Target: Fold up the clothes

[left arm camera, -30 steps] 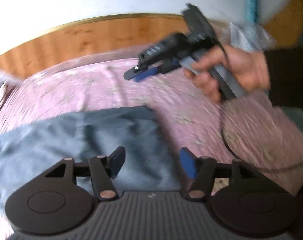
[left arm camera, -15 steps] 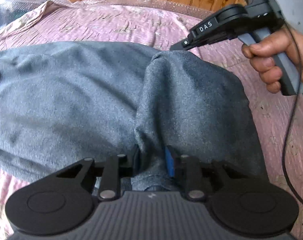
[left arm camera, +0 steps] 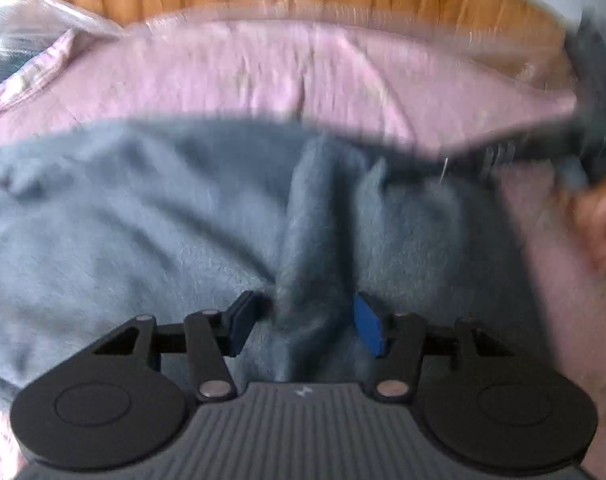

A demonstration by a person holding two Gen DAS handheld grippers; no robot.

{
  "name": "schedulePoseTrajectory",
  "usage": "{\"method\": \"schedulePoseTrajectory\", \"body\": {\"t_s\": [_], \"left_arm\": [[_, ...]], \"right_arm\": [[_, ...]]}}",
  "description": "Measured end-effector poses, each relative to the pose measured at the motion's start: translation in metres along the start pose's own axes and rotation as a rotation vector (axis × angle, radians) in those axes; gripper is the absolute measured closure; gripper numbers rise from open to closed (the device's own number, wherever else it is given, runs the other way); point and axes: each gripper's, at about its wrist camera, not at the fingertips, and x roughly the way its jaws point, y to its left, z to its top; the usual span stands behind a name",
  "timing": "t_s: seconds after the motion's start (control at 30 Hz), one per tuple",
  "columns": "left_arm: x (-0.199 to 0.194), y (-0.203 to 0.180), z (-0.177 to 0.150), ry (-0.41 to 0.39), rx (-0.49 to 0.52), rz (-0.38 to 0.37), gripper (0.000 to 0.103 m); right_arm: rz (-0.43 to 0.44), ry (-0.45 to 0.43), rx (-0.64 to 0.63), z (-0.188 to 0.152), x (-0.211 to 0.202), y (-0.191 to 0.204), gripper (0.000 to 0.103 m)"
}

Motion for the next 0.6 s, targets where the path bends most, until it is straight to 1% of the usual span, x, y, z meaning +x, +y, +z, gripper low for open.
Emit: {"method": "schedulePoseTrajectory", "body": {"t_s": [0.03,0.07,0.1,0.13,0.17,0.2,0.27,0.3,0.33,0.37,0.4,0.43,0.47,0.5,0.53,0.57,0.6], "left_arm": [[-0.006,0.004,0.003,-0.014,-0.019,-0.016,0.048],[-0.012,0.008,0.005,-0.027,-0.038,-0.032,0.046],[-0.018,0.012,0.008,-0.041,-0.057,-0.048,0.041],[-0.017,0.016,0.014,-0.046,-0.075,-0.051,0.034],[-0.014,0.02,0.021,-0.047,-0.092,-0.048,0.033],[-0.007,0.024,0.028,-0.038,-0.106,-0.05,0.034],[0.011,0.034,0.039,-0.004,-0.138,-0.07,0.034],[0.02,0.037,0.042,0.012,-0.153,-0.091,0.037],[0.027,0.038,0.046,0.025,-0.165,-0.115,0.039],[0.034,0.04,0.049,0.037,-0.177,-0.138,0.039],[0.038,0.038,0.052,0.052,-0.181,-0.178,0.044],[0.041,0.034,0.054,0.067,-0.181,-0.225,0.046],[0.042,0.029,0.055,0.088,-0.176,-0.293,0.052],[0.042,0.019,0.055,0.099,-0.152,-0.338,0.059],[0.041,0.008,0.055,0.104,-0.119,-0.368,0.058],[0.04,-0.001,0.055,0.098,-0.077,-0.348,0.058],[0.042,0.0,0.054,0.097,-0.084,-0.321,0.058]], "right_arm": [[-0.002,-0.013,0.091,0.001,-0.008,-0.01,0.083],[-0.005,-0.027,0.183,0.002,-0.015,-0.02,0.078],[0.009,-0.062,0.256,0.0,-0.029,-0.029,0.076],[0.033,-0.109,0.306,-0.006,-0.048,-0.035,0.063],[0.046,-0.136,0.355,-0.016,-0.064,-0.041,0.056],[0.069,-0.143,0.417,-0.031,-0.076,-0.046,0.05],[0.148,-0.109,0.547,-0.065,-0.083,-0.053,0.05],[0.193,-0.083,0.604,-0.083,-0.08,-0.052,0.05],[0.234,-0.057,0.631,-0.097,-0.074,-0.047,0.05],[0.262,-0.036,0.634,-0.107,-0.065,-0.039,0.053],[0.279,-0.026,0.628,-0.114,-0.057,-0.031,0.078],[0.284,-0.03,0.627,-0.119,-0.054,-0.026,0.086],[0.276,-0.049,0.632,-0.121,-0.055,-0.025,0.089],[0.265,-0.064,0.637,-0.122,-0.06,-0.026,0.091],[0.251,-0.072,0.642,-0.123,-0.068,-0.03,0.092],[0.237,-0.081,0.646,-0.124,-0.075,-0.034,0.092],[0.222,-0.084,0.636,-0.125,-0.082,-0.037,0.092]]}}
